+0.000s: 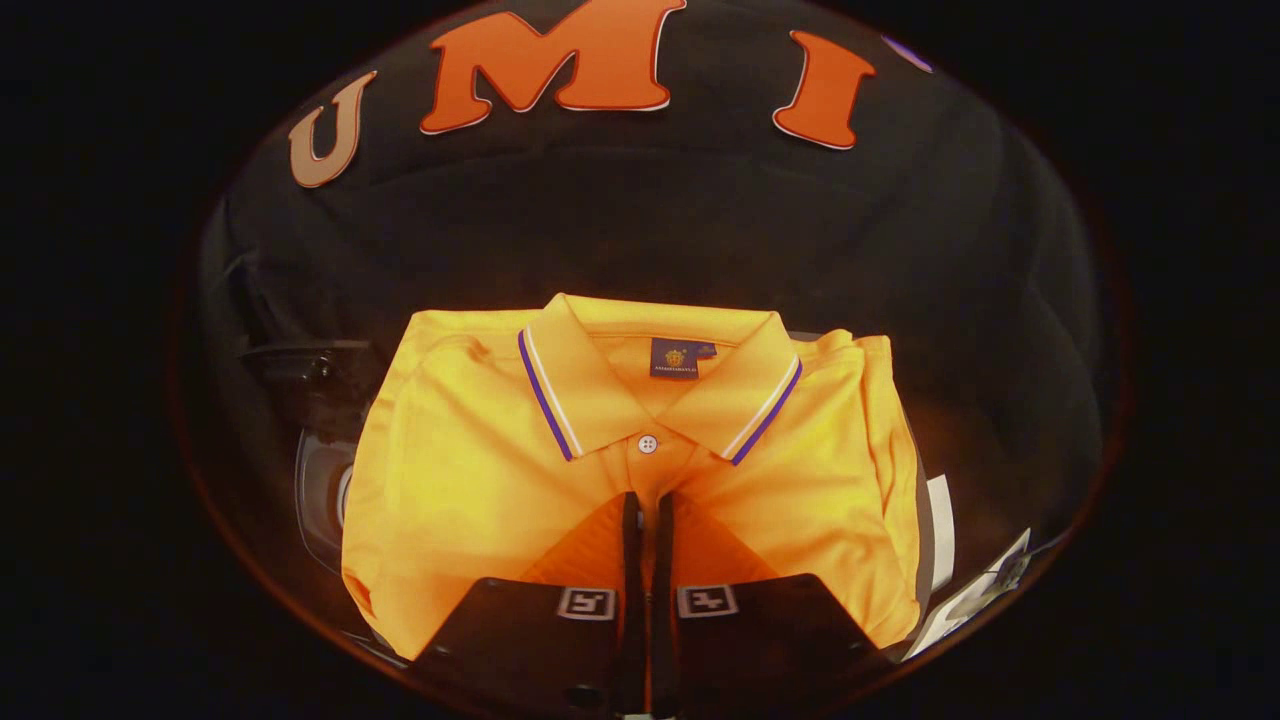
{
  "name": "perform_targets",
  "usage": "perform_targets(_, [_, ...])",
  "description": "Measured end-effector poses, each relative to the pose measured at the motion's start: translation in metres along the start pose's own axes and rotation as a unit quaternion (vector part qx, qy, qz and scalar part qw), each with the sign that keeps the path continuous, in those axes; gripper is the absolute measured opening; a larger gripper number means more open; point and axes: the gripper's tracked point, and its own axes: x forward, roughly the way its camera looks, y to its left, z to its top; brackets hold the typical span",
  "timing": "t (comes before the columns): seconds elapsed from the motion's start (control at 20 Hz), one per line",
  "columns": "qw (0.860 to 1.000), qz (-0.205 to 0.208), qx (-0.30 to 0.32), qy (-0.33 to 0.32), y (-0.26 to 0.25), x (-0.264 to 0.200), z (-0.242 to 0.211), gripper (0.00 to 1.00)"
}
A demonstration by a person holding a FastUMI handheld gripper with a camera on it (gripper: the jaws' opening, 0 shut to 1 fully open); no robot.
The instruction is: Put the clothes into the washing machine and then close the washing machine lid.
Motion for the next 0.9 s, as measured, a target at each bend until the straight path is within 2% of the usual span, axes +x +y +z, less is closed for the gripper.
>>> perform_targets(0.35, [0.995,0.055,0.039,-0.069,-0.002,-0.005,0.011,0.08])
perform_targets(0.7, [0.978,0.129,0.107,-0.126,-0.003,-0.033,0.035,0.08])
perform_targets(0.9, [0.966,0.15,0.134,-0.165,-0.005,-0.058,0.053,0.08])
